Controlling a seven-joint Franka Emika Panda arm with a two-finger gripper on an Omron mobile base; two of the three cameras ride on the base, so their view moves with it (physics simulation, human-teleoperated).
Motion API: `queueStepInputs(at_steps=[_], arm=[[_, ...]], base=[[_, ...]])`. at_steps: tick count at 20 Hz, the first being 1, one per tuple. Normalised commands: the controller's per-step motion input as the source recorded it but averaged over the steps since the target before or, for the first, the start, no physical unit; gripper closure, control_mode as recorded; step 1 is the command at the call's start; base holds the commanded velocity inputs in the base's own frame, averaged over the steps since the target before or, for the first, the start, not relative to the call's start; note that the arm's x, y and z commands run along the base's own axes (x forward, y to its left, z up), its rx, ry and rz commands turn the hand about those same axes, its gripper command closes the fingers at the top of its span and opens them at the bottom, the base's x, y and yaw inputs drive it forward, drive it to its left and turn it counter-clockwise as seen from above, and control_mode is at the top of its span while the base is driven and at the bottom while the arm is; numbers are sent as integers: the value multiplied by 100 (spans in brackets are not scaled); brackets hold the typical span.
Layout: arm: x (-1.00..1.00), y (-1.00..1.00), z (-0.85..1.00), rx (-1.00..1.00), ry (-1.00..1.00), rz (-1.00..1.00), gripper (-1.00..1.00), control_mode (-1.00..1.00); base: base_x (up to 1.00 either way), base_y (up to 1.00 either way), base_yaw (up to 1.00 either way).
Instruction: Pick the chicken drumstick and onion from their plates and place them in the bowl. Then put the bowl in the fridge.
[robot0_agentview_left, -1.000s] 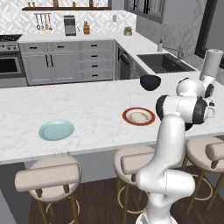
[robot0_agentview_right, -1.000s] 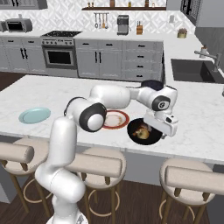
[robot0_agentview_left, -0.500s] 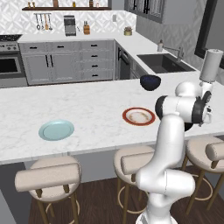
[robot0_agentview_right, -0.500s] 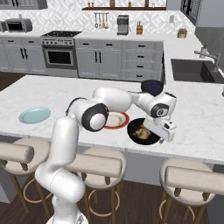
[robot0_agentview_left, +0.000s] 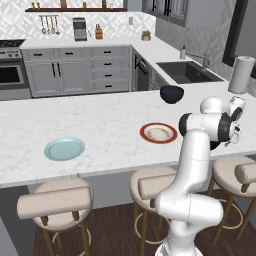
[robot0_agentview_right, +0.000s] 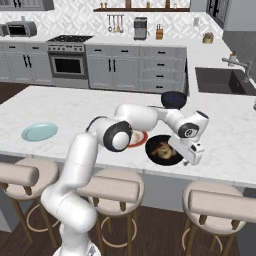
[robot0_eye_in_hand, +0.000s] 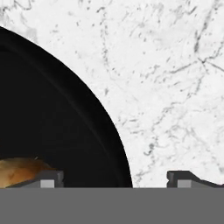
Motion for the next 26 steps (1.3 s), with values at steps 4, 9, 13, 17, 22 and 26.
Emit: queueStepInputs(at_steps=[4,9,13,17,22,26], arm=[[-10,-1,-31,2,0,-5,-100,-100],[2,44,-33,0,0,-4,-100,-100],[18,47,-35,0,0,-4,100,-100],[0,34,-54,0,0,-3,100,-100],[1,34,-50,0,0,-3,100,-100],[6,19,1,0,-2,-1,100,-100]], base=[[0,0,0],[0,0,0],[0,0,0],[0,0,0],[0,0,0],[0,0,0]])
